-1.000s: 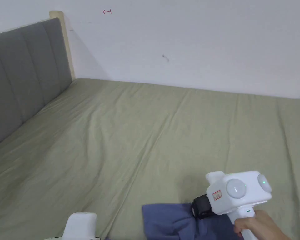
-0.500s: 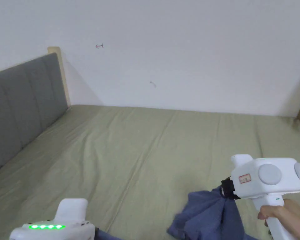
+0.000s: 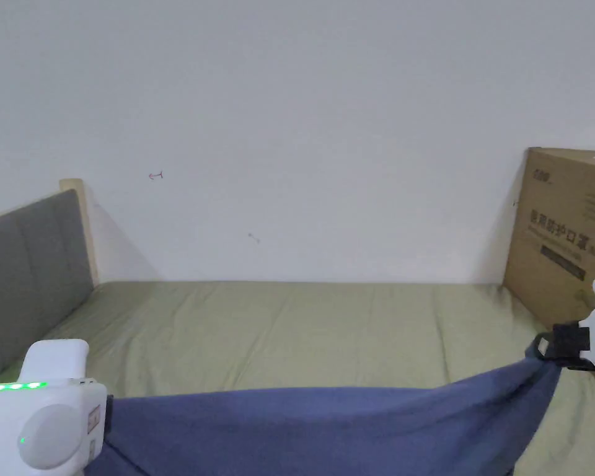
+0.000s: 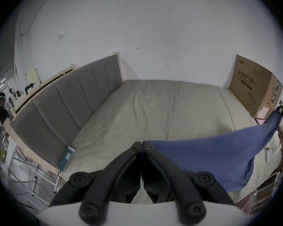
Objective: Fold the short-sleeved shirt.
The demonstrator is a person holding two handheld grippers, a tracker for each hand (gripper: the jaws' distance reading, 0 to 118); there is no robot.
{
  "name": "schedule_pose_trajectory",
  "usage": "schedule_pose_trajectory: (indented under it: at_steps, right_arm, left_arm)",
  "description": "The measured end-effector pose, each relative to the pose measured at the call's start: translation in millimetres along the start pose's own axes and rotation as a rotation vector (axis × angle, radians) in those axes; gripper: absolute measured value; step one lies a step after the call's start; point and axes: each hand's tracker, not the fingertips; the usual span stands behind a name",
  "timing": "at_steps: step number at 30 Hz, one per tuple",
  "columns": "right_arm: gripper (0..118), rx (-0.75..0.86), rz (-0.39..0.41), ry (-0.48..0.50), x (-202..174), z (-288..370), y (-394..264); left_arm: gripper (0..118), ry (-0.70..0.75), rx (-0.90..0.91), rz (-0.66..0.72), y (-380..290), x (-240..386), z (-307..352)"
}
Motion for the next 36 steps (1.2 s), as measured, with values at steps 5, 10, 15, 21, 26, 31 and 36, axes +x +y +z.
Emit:
schedule_pose_trajectory:
  at_steps: [5, 10, 15, 21, 26, 31, 36]
  right_arm:
    - [1, 0.0, -0.062, 0.004, 15.5, 20.6, -1.8]
    - [1, 0.041, -0.12, -0.013, 5.4, 17.8, 28.6]
    - [1, 0.129, -0.155, -0.037, -7.9, -2.2, 97.7]
    - [1, 0.239, -0.108, -0.087, -31.1, -16.6, 197.9]
    - [1, 0.381, -0.119, -0.119, -62.5, -19.4, 274.1]
    - [1, 0.464, -0.117, -0.118, -90.1, -13.9, 328.3]
    - [1, 0.508, -0.068, -0.094, -105.4, -12.6, 343.6]
  left_arm:
    - [0, -0.028, 0.025, -0.017, 24.1, 6.3, -1.4]
    - [0, -0.03, 0.065, -0.076, 60.0, 22.4, -18.4]
    - [0, -0.04, 0.11, -0.001, 121.4, 24.6, -47.4]
    - [0, -0.036, 0.214, 0.051, 230.2, 20.2, -70.3]
    - [0, -0.005, 0.319, 0.067, 321.1, 19.0, -66.7]
    - [0, 0.021, 0.418, 0.096, 386.7, 14.4, -55.5]
    - [0, 0.072, 0.489, 0.078, 409.8, 11.8, -59.6]
